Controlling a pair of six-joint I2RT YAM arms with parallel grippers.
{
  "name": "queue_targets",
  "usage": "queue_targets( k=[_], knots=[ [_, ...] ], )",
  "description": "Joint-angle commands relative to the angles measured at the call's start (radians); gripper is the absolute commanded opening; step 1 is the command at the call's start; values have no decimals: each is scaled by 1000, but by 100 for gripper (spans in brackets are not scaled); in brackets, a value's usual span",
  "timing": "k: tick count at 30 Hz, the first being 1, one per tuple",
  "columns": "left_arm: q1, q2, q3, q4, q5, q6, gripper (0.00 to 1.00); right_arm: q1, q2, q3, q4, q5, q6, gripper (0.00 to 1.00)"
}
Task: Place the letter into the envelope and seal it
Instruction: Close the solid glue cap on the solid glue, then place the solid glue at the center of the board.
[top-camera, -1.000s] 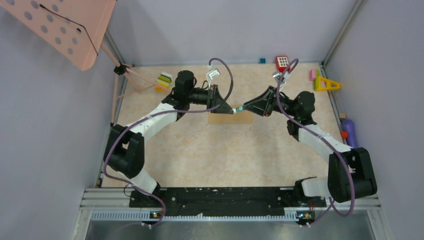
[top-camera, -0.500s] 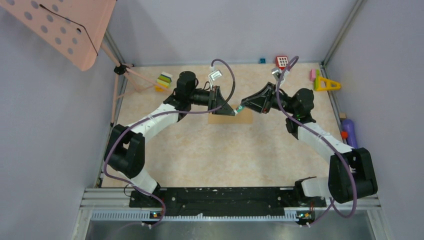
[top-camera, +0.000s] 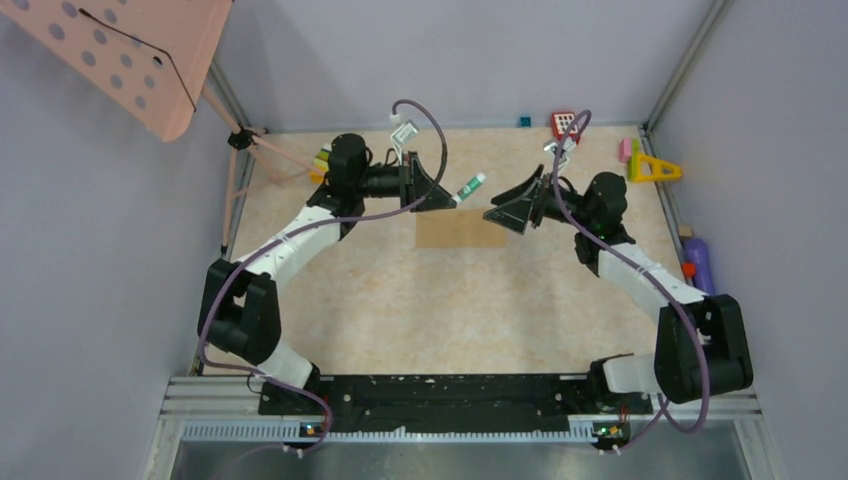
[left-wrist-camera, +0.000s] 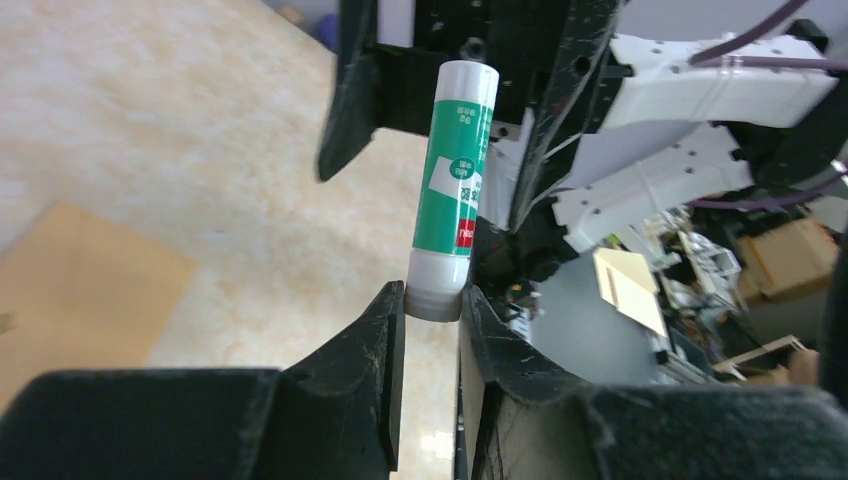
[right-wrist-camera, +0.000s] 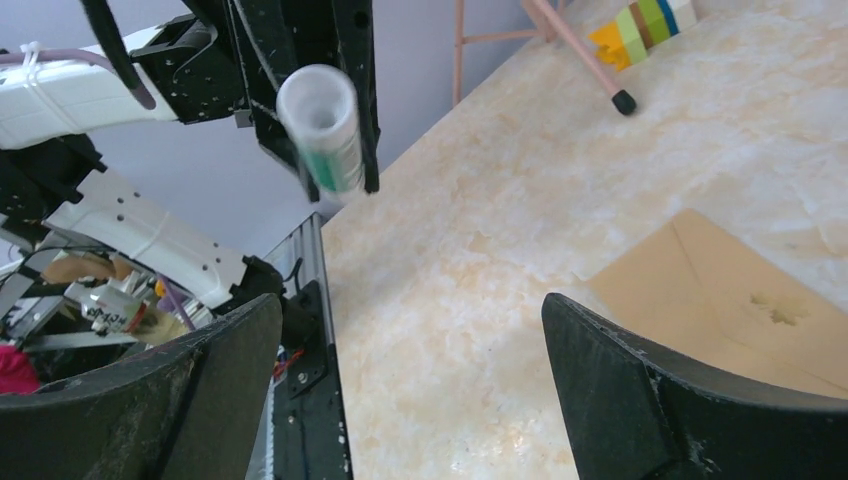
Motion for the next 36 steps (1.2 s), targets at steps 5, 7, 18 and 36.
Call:
queue_targets(
  k=[5,7,18,36],
  knots=[
    [119,-83,8,-328,-232,305,0,-61,-82,64,-49,11,-36,99],
    [155,-82,9,-425,-298,347,0,-76,-100,62,-67,19,-59,99],
    [240,-25,-106,-602,-698,430,0,-104,-116,65,-79,6,-94,99],
    [218,191,-75,-624,-983,318,0,-105,-100,64,-92,-27,-124,99]
  ],
)
